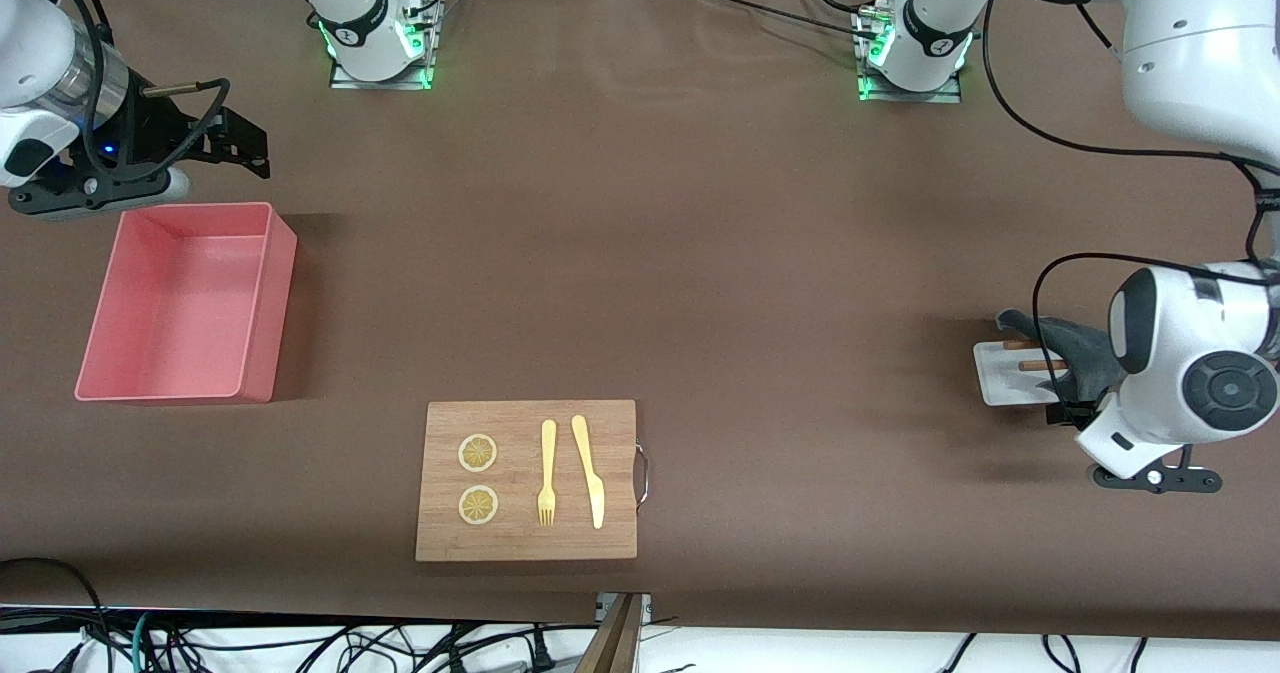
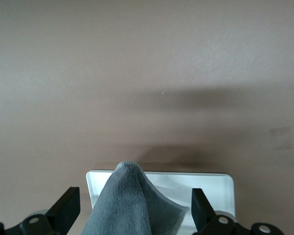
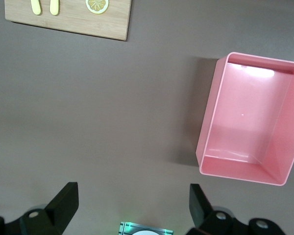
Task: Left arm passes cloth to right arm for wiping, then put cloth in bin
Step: 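Close the left gripper on the grey cloth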
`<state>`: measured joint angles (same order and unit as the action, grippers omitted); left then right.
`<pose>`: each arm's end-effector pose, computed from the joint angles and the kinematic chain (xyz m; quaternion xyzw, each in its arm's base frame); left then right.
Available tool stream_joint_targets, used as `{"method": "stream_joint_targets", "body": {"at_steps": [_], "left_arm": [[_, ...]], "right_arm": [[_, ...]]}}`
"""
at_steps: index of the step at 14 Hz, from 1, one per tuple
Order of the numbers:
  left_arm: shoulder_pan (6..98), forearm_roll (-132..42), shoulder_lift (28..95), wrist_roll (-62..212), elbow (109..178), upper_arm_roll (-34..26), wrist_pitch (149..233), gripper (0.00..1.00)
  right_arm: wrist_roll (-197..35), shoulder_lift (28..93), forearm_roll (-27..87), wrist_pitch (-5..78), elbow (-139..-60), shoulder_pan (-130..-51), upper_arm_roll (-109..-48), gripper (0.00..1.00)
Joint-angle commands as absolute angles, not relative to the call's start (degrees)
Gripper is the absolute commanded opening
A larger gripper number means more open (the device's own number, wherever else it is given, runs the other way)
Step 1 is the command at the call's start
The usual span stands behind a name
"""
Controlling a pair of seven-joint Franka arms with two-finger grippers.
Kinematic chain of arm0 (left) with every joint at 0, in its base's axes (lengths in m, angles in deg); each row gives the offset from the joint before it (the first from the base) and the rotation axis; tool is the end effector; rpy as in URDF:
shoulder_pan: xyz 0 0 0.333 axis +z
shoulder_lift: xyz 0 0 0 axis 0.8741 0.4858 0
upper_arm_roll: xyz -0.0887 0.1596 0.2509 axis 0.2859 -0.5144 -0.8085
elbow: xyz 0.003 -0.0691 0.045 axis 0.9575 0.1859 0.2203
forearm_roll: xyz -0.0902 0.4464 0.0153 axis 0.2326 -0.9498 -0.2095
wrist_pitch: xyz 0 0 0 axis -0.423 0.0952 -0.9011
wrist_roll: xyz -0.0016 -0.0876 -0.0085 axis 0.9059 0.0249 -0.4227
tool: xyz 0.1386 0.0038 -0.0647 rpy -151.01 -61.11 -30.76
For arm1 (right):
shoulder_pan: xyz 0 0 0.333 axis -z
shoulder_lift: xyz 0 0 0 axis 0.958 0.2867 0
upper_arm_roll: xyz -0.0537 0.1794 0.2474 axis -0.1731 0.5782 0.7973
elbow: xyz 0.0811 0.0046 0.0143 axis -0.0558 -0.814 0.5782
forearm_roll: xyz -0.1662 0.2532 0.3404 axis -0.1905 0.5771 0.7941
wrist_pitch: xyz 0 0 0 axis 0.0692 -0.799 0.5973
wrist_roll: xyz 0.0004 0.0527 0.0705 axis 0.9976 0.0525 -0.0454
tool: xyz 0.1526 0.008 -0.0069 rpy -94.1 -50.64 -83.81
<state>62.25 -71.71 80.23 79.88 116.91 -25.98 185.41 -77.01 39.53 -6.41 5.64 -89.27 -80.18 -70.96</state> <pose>0.7798 0.0964 0.2100 -0.9851 0.0150 0.0575 0.1615 0.6069 0.1005 0.5553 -0.9945 -0.0892 0.0555 0.0048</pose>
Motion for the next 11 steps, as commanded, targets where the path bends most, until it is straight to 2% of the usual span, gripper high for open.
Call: {"method": "stream_joint_targets", "body": {"at_steps": [1, 5, 6, 8, 9, 11], "left_arm": [[64.0, -72.8, 83.2, 79.3, 115.7, -26.2, 185.7, 1.0], [64.2, -72.8, 85.1, 79.3, 115.7, -26.2, 186.7, 1.0], [64.8, -72.7, 85.4, 79.3, 115.7, -26.2, 186.9, 0.97], [65.1, -72.7, 85.5, 79.3, 115.7, -26.2, 187.4, 0.6], [65.1, -72.7, 85.4, 79.3, 115.7, -26.2, 187.4, 0.47], [65.5, -72.8, 85.4, 80.4, 116.2, -26.2, 186.9, 0.28]], "right_arm": [[-77.8, 39.0, -6.4, 6.2, -90.0, -80.1, -71.0, 1.0], [-77.8, 38.9, -6.4, 6.1, -90.0, -80.0, -71.0, 1.0], [-77.8, 38.9, -6.4, 6.1, -90.0, -80.1, -71.0, 1.0], [-77.8, 38.9, -6.4, 6.1, -90.0, -80.1, -71.0, 1.0], [-77.8, 38.9, -6.4, 6.0, -90.0, -80.1, -71.0, 1.0], [-77.8, 38.8, -6.4, 6.0, -90.0, -80.1, -71.0, 1.0]]}}
